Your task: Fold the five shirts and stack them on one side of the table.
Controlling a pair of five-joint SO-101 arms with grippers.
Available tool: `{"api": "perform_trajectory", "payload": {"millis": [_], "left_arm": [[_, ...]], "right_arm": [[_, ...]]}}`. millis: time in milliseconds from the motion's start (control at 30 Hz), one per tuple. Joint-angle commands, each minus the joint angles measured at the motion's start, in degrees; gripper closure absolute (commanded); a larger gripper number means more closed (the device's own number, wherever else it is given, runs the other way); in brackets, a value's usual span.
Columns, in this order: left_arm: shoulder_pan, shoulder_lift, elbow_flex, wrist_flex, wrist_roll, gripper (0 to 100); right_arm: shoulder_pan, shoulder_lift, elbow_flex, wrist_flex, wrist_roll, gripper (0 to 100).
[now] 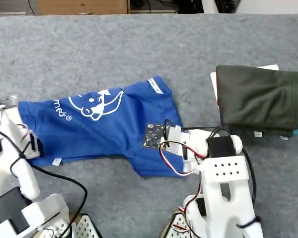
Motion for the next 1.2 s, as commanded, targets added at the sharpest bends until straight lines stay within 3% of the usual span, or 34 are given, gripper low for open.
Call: {"api": "perform_trajectory", "payload": {"millis": [0, 67, 167, 200, 367, 533, 900, 1033, 1167], "left_arm": [[-4.3, -0.8, -9.1, 7.0, -0.3, 84], [-5.7, -0.8, -15.8, 11.8, 1.0, 84], [-3.3, -0.1, -28.7, 16.7, 12.0, 96], [-1.4, 0.6, -32.0, 16.3, 16.0, 99], [9.6, 11.7, -35.8, 6.3, 29.2, 98], [11.3, 23.5, -39.3, 2.2, 34.2, 98], [9.7, 37.9, -41.3, -6.4, 32.4, 98], [7.0, 39.9, -44.0, -5.1, 32.4, 98], [6.1, 40.0, -45.5, -2.8, 32.0, 98]], "right_arm": [[-0.9, -3.0, -5.6, 2.3, 0.0, 76.7], [-0.5, -3.9, -8.5, 0.4, -0.2, 78.3], [-1.1, -2.6, -11.6, -9.5, -5.3, 97.6], [-2.7, -0.7, -12.4, -12.9, -6.0, 99.8], [-12.0, 15.8, -23.6, -15.9, -17.0, 98.8], [-15.7, 36.6, -37.6, -15.6, -25.8, 99.4], [-15.4, 73.6, -66.0, -15.6, -33.6, 99.4], [-10.6, 86.5, -77.7, -14.9, -33.5, 99.4], [-4.7, 95.3, -90.9, -5.4, -33.5, 99.4]]}}
